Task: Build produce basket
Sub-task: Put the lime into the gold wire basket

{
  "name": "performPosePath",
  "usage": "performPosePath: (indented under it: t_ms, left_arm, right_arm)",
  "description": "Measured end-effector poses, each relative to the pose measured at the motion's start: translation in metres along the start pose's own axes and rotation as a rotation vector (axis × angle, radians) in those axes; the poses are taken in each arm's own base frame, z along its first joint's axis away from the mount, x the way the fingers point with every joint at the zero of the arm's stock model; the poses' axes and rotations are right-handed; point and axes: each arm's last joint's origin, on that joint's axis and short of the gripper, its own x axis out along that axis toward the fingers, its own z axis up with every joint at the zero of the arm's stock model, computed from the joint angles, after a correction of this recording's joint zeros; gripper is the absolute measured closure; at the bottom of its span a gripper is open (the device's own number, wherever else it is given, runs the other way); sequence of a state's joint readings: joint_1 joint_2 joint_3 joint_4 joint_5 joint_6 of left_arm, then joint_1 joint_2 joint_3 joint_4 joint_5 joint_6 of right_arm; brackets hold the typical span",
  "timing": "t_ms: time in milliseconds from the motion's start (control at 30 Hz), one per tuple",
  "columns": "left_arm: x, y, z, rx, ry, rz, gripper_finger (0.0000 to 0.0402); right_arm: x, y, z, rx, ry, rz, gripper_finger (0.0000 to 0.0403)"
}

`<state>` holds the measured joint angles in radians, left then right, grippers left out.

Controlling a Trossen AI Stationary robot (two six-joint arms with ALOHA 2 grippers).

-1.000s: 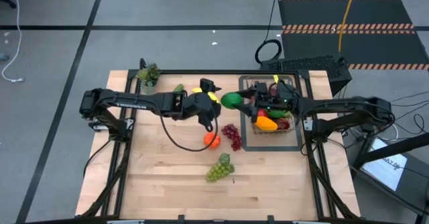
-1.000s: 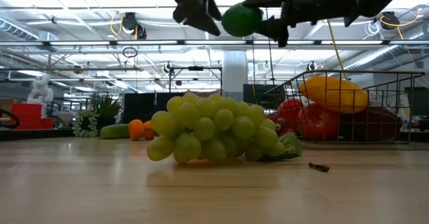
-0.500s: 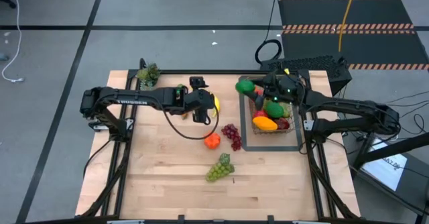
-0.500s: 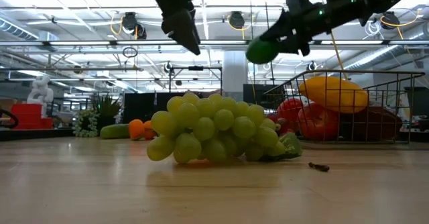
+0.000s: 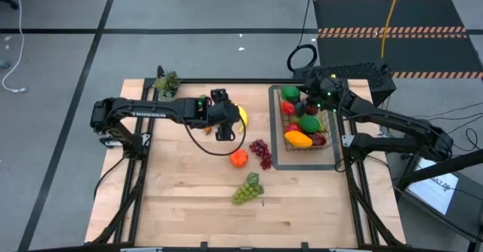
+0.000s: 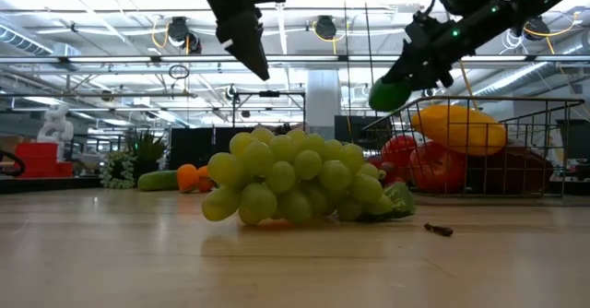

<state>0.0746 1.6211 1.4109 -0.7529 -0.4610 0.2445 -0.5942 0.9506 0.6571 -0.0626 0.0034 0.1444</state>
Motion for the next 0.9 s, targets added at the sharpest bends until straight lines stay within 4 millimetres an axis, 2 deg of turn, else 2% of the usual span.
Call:
performPosePath:
  t_ms: [333, 633, 900]
  left_arm:
    - [0.002, 0.004, 0.0, -0.027, -0.005, -0.009, 0.0011]
    - [0.002, 0.004, 0.001, -0.029, -0.013, -0.007, 0.0011]
    - [0.003, 0.006, 0.0, -0.03, -0.014, -0.02, 0.0011]
  right_arm:
    - [0.0, -0.012, -0.015, -0.006, 0.145, -0.228, 0.011]
    - [0.007, -0.013, -0.023, 0.01, 0.219, -0.238, 0.011]
    - [0.007, -0.016, -0.024, 0.023, 0.209, -0.341, 0.0094]
